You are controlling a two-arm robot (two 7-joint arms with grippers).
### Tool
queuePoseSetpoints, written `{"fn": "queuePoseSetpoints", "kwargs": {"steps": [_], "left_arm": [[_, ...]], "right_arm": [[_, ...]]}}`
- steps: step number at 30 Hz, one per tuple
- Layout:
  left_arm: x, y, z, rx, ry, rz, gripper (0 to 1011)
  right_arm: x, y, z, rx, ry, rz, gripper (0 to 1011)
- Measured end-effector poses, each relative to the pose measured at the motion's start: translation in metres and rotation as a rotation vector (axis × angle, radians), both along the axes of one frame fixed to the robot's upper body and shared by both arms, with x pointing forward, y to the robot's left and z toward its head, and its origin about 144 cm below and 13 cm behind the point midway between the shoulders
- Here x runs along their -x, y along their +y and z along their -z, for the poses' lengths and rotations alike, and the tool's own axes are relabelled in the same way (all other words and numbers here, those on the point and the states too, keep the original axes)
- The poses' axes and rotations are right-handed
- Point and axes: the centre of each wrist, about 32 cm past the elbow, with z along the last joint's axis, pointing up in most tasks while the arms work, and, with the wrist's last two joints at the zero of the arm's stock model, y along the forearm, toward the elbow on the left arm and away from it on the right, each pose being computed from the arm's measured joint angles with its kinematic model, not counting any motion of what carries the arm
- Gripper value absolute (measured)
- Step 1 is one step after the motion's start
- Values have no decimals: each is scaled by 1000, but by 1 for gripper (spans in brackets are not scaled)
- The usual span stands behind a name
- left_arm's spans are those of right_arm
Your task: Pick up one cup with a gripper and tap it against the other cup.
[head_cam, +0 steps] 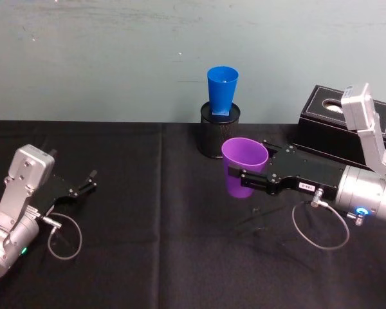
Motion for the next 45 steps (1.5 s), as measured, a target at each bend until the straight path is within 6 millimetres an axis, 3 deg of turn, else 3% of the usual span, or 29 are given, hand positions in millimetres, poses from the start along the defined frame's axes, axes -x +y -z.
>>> {"fn": "queuePoseSetpoints", "kwargs": {"steps": [45], "left_arm": [[0,0,0,0,0,0,1011]], "right_arm": [[0,0,0,0,0,0,726]]}}
